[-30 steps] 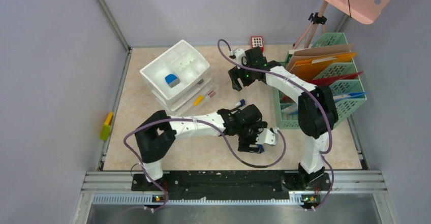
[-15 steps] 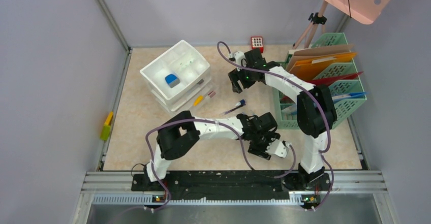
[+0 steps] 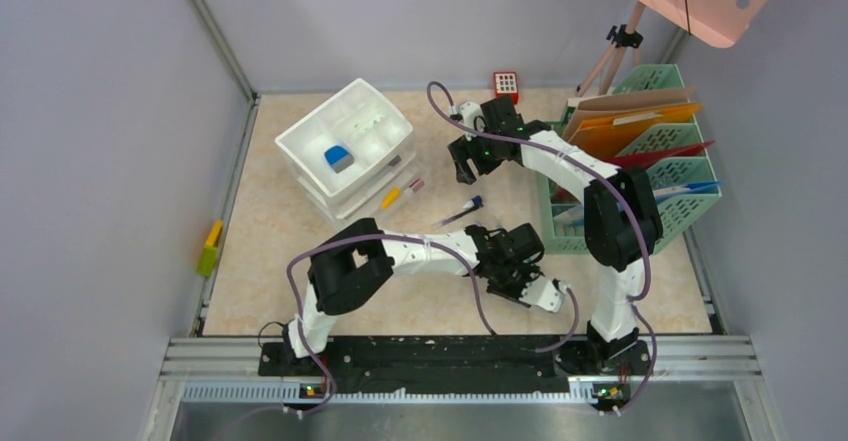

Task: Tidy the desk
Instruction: Pick up the stationery from the center of the board.

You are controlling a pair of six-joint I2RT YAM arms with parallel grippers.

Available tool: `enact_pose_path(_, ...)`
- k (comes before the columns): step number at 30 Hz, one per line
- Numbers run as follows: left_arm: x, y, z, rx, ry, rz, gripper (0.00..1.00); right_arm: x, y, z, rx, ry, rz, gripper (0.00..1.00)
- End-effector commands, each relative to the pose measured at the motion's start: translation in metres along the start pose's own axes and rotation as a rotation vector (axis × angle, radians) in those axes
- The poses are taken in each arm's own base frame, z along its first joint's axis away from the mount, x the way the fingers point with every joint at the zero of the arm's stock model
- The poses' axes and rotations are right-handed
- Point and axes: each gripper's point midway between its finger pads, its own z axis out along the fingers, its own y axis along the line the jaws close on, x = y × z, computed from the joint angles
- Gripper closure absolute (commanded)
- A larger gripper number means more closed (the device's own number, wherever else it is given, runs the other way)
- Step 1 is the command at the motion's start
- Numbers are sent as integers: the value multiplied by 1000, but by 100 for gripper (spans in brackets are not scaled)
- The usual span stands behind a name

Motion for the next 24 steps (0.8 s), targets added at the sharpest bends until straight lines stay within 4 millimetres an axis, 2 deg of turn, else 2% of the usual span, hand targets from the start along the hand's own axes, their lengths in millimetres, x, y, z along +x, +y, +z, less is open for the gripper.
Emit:
enact_pose_path(1, 20, -13, -6, 10, 66, -47, 70, -23, -2, -10, -5, -62, 4, 27)
enact_pose_path(5, 22, -13, -24, -22, 103, -95, 83, -25, -1, -15, 1, -73, -5, 27)
enact_pose_path(10, 10, -3, -86, -162, 104, -139, 85, -31, 1, -21, -5, -85, -8, 27)
enact_pose_path(13, 13, 10, -131, -298, 131, -182, 83, -32, 2, -23, -8, -90, -10, 27)
enact_pose_path(17, 38, 30, -189, -511, 207, -277, 82, -33, 2, -24, -10, -93, -13, 27)
enact_pose_path(24, 106, 60, -275, -747, 269, -608, 82, -35, 1, -21, -13, -86, -16, 27)
